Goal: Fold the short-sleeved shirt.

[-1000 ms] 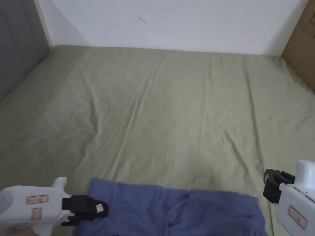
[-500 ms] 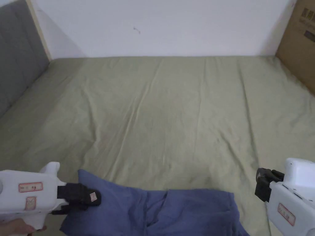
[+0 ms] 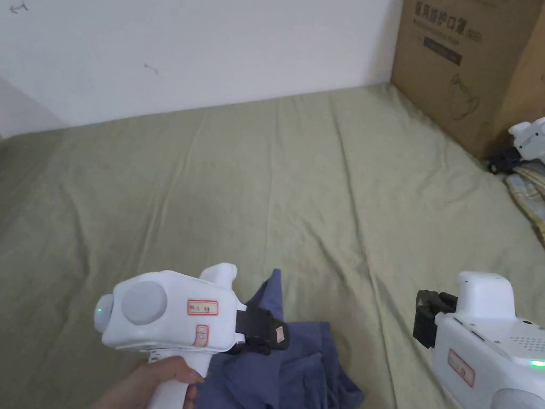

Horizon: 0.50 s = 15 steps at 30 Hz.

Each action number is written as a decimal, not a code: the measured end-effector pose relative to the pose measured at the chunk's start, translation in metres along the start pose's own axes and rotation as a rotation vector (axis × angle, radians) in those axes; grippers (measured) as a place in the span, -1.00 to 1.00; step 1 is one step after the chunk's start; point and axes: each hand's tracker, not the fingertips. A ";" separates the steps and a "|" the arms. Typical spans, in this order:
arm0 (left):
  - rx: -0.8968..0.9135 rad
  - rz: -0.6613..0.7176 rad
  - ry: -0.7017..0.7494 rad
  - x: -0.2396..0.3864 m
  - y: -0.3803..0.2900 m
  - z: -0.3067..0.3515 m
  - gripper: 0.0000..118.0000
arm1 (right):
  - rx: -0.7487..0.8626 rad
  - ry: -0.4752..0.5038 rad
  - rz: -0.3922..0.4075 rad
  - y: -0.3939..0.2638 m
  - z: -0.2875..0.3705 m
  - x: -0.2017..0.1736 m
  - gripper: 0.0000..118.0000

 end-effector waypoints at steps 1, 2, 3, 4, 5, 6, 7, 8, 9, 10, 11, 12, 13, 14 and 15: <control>0.006 0.015 -0.006 0.004 -0.002 -0.013 -0.33 | 0.002 -0.012 0.005 -0.003 0.001 0.002 -0.99; 0.009 0.020 -0.030 0.007 -0.003 -0.023 0.01 | -0.004 -0.026 0.004 -0.004 0.001 0.004 -0.99; 0.007 0.022 -0.082 0.011 -0.005 -0.031 0.52 | -0.008 -0.033 -0.011 -0.005 0.000 0.006 -0.99; -0.021 0.026 -0.119 0.015 -0.005 -0.041 0.79 | -0.011 -0.020 -0.041 -0.007 -0.001 0.009 -0.99; -0.052 0.030 -0.106 0.018 -0.006 -0.044 0.87 | -0.022 -0.005 -0.062 -0.007 -0.002 0.010 -0.99; -0.056 0.035 -0.105 0.018 -0.006 -0.043 0.83 | -0.024 -0.003 -0.063 -0.008 -0.002 0.011 -0.99; -0.053 0.040 -0.114 0.021 -0.005 -0.040 0.83 | -0.020 -0.007 -0.059 -0.009 -0.002 0.010 -0.99; -0.039 0.039 -0.110 0.021 -0.005 -0.036 0.83 | -0.020 -0.008 -0.053 -0.009 -0.002 0.009 -0.99; -0.023 0.042 -0.106 0.017 -0.006 -0.027 0.81 | -0.023 -0.006 -0.041 -0.010 -0.002 0.008 -0.99; -0.011 0.046 -0.099 0.013 -0.006 -0.020 0.71 | -0.024 -0.001 -0.030 -0.010 -0.003 0.008 -0.99; 0.014 0.070 -0.079 0.009 -0.006 -0.010 0.46 | -0.027 -0.001 -0.024 -0.010 -0.003 0.008 -0.99; 0.045 0.106 -0.063 0.001 -0.007 0.001 -0.22 | -0.028 0.000 -0.023 -0.011 -0.004 0.007 -0.99; 0.073 0.132 -0.054 -0.009 -0.011 0.009 -0.79 | -0.027 0.004 -0.027 -0.011 -0.004 0.007 -0.99; 0.085 0.147 -0.018 -0.018 -0.014 0.014 -0.95 | -0.029 0.011 -0.034 -0.011 -0.005 0.007 -0.99; 0.069 0.159 0.050 -0.023 -0.016 0.015 -0.95 | -0.030 0.016 -0.040 -0.012 -0.006 0.006 -0.99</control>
